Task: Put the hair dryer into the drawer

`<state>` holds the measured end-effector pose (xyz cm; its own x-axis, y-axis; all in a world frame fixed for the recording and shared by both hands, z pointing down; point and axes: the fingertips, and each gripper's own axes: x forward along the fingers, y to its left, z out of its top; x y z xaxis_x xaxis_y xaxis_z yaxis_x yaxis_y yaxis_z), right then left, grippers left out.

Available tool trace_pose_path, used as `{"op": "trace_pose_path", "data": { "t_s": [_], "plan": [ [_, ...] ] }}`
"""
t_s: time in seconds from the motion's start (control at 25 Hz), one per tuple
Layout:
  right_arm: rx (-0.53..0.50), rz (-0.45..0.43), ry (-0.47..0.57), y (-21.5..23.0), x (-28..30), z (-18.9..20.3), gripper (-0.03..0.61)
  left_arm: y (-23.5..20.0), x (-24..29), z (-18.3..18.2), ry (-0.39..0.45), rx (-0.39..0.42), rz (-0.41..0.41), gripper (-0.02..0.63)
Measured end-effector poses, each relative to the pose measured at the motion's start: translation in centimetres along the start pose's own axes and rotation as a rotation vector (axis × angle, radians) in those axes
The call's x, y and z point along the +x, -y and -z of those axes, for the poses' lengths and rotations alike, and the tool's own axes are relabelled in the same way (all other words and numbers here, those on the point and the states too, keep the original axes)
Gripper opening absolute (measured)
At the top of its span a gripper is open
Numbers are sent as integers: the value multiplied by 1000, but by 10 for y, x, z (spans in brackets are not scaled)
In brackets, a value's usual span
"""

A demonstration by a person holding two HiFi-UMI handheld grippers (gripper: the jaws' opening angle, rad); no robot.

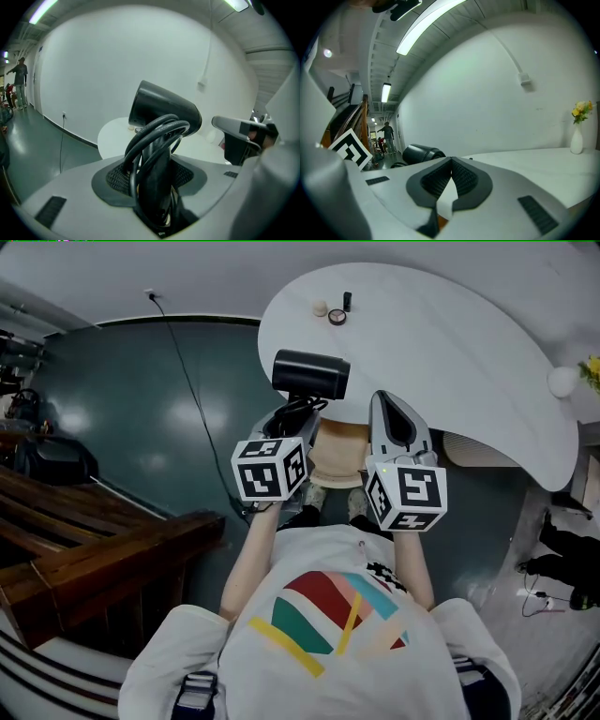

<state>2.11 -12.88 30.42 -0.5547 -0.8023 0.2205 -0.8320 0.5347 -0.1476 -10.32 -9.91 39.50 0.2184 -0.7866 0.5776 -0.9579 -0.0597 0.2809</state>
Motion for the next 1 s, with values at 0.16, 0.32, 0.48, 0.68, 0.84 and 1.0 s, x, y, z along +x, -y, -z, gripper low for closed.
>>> {"op": "trace_pose_path", "data": {
  "t_s": [0.16, 0.32, 0.48, 0.68, 0.84, 1.0],
  "plan": [
    [15, 0, -34, 3, 1, 11, 11, 2, 7, 33, -81, -20, 4, 227],
    [22, 3, -54, 4, 3, 19, 11, 6, 14, 59, -147, -52, 21, 226],
    [26, 0, -72, 4, 5, 26, 11, 10, 21, 83, -209, -91, 39, 225],
    [34, 2, -98, 5, 6, 35, 11, 10, 28, 111, -291, -104, 40, 225],
    [40, 9, -112, 7, 5, 40, 12, 8, 33, 133, -354, -113, 39, 225],
    [47, 28, -122, 13, 2, 45, 11, 7, 41, 159, -423, -162, 45, 225]
  ]
}}
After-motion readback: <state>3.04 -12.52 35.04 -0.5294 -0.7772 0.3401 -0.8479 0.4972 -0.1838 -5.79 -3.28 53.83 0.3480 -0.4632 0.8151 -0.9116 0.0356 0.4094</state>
